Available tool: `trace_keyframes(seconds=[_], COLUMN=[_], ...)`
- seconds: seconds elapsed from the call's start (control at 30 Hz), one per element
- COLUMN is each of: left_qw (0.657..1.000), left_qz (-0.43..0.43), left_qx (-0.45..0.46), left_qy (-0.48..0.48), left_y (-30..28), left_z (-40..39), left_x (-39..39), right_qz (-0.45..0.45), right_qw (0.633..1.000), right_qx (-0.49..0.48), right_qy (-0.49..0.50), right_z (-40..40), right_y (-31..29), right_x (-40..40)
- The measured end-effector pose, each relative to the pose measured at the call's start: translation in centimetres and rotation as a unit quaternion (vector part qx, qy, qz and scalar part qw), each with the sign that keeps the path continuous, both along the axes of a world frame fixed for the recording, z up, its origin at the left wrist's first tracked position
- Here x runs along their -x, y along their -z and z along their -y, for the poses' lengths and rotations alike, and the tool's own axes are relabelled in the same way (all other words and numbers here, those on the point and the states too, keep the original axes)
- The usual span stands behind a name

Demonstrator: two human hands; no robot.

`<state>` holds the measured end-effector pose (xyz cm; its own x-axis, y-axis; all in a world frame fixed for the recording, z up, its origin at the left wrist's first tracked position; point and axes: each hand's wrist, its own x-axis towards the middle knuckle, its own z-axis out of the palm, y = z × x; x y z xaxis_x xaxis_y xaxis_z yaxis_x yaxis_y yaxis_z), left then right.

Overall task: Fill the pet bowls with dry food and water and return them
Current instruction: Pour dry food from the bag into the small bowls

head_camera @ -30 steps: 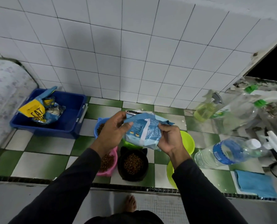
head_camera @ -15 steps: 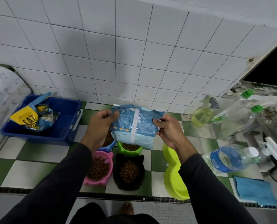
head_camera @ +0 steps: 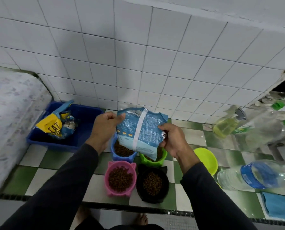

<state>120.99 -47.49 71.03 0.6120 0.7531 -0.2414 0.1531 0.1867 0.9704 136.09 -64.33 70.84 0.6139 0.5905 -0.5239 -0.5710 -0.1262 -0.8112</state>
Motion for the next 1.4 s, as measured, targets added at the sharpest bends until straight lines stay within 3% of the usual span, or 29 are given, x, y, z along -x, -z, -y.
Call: trace_keyframes(seconds=[0.67,0.97,1.23,1.33,1.4], left_qw=[0.997,0.98,0.943,0.936,0.932], left_qz=[-0.044,-0.087,-0.181,-0.185,-0.189], left_qx=[-0.042,-0.079,-0.12,-0.131,-0.141], left_qy=[0.038,0.163,0.251,0.271,0.276], left_y=[-0.1,3.2,6.3,6.6,6.5], left_z=[-21.9,-25.8,-27.4,-27.3,-27.1], left_x=[6.3,5.9,6.0,5.5,5.5], right_qz=[-0.087,-0.072,0.075,0.215,0.262], right_qw=[0.99,0.993,0.988,0.942,0.913], right_qx=[-0.089,-0.032,0.132,0.246,0.295], right_qy=[0.069,0.09,-0.03,-0.075,-0.102], right_z=[-17.2,-20.0,-22.2,-23.3,-23.8], right_y=[1.4,4.8,6.2,6.7,6.8], right_x=[15.8,19.6,19.7,19.3,19.0])
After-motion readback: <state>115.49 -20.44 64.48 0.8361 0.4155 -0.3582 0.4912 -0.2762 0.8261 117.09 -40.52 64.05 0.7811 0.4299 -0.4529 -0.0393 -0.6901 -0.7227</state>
